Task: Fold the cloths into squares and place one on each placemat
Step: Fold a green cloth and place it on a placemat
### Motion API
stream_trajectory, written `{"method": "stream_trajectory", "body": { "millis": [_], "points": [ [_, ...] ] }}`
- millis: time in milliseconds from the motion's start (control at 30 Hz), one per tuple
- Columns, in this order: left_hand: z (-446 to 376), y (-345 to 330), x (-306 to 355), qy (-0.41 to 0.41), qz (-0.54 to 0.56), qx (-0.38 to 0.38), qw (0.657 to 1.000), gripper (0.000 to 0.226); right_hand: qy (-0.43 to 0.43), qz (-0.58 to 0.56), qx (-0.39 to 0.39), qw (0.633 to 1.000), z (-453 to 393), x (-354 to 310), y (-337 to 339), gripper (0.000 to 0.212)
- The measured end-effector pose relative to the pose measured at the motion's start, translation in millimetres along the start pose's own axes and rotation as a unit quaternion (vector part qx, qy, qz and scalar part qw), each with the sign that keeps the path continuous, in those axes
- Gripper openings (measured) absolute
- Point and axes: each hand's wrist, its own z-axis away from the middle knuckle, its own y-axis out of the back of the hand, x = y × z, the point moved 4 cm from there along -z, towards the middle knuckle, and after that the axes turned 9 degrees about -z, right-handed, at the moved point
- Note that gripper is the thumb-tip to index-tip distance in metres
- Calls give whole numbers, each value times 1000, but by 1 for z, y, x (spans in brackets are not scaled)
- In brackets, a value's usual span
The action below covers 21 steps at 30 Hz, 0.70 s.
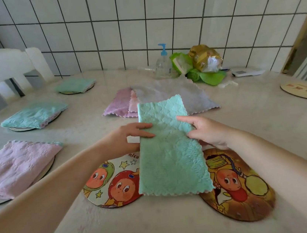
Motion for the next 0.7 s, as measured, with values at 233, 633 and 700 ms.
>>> {"method": "stream_trajectory", "body": {
  "millis": [233, 633, 700],
  "points": [
    [-2, -16, -7, 24, -132, -99, 986, 37, -27, 95, 8, 995, 1, 14, 6, 69],
    [45, -14, 11, -305, -358, 74, 879, 32, 334, 387, -10, 859, 61, 23, 6, 29],
    [46, -18, 12, -310, -360, 74, 877, 31, 352, 382, -15, 854, 60, 23, 3, 29]
  ]
}}
